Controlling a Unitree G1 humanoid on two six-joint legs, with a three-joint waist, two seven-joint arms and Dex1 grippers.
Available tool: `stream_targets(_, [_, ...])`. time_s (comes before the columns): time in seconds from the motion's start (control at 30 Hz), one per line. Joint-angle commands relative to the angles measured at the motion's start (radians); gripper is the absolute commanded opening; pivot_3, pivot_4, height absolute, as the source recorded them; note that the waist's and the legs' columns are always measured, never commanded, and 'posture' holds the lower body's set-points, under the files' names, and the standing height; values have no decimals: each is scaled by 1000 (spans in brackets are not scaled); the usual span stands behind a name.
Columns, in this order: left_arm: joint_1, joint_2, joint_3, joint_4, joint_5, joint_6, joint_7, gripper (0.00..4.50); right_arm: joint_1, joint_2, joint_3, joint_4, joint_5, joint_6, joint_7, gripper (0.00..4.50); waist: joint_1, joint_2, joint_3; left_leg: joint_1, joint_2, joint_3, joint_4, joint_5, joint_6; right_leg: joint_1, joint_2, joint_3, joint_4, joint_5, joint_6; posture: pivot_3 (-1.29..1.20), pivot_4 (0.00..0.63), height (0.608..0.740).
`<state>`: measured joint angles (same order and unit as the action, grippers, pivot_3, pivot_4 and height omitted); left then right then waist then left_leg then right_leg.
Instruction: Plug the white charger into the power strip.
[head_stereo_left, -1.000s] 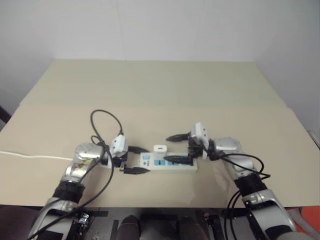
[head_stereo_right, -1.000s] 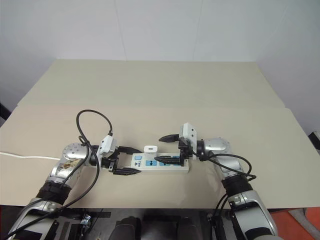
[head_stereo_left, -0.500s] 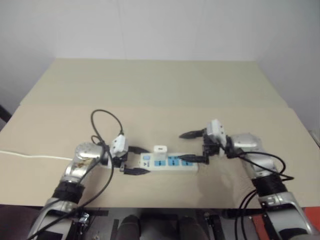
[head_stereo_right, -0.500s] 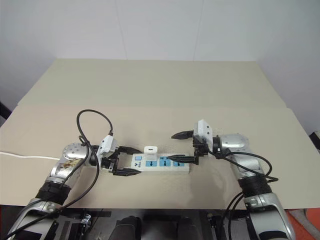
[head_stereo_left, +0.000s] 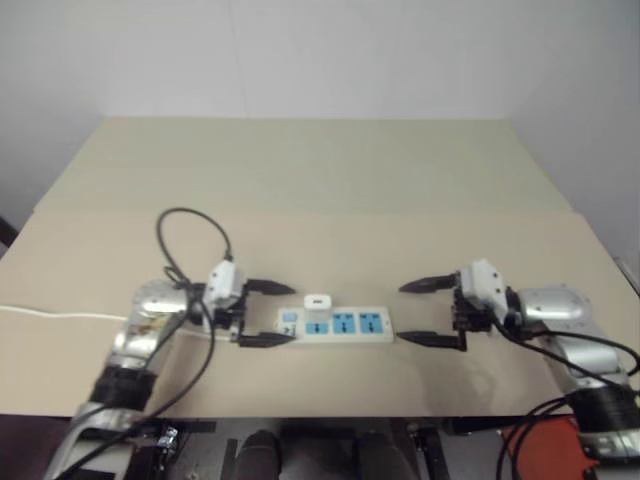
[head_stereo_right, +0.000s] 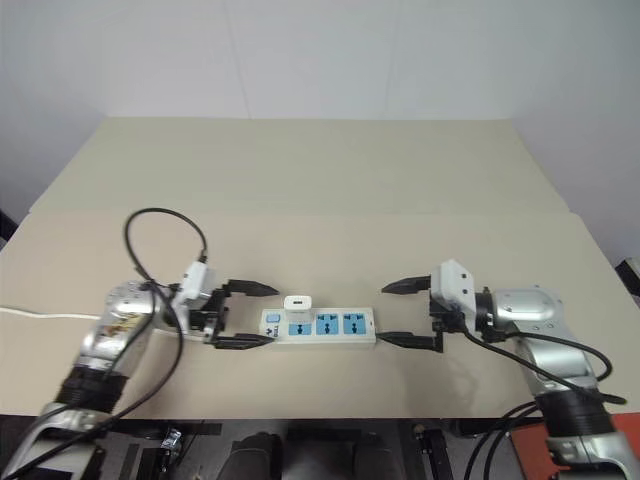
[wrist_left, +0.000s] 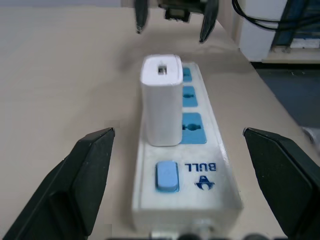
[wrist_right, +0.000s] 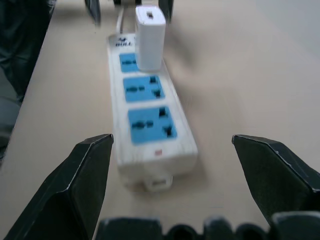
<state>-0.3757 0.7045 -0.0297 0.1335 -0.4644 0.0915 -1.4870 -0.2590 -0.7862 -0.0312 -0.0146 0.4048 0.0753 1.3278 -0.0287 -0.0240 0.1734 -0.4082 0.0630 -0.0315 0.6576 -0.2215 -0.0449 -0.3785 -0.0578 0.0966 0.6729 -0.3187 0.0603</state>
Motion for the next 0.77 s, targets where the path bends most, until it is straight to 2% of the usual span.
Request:
stream_targets(0.03, [51, 138, 79, -33, -30, 32, -87, 4476, 27, -58, -73, -32, 12, 0, -3, 4500, -7, 1, 1, 0, 0, 0, 0, 0, 0, 0, 0, 0, 0, 0, 0, 0, 150, 740])
stream_targets(0.1, [76, 204, 105, 9, -7, 4, -111, 4476, 40, -91, -90, -15, -1, -18, 2, 4500, -10, 2, 2, 1, 0, 0, -1, 0, 0, 0, 0, 0, -1, 0, 0, 0, 150, 740])
stream_targets(0.23, [94, 246, 142, 102, 21, -60, -110, 4476, 52, -129, -127, 16, 7, -30, 12, 4500, -10, 3, 3, 1, 0, 0, -1, 0, 0, 0, 0, 0, -1, 0, 0, 0, 150, 740])
stream_targets(0.5, [84, 170, 143, 64, -16, -40, -65, 4476, 88, -160, -154, -21, 11, -6, -4, 4500, -8, 3, 4, -1, 0, 0, -2, 0, 0, -1, 0, 0, -2, 0, 0, 0, 150, 740])
stream_targets(0.77, [107, 148, 137, 30, -6, -25, -37, 4476, 143, -178, -175, -72, 29, 31, -11, 4500, -13, 3, 4, -4, 0, 0, -1, 0, 0, -4, 0, 0, -1, 0, 0, 0, 150, 740])
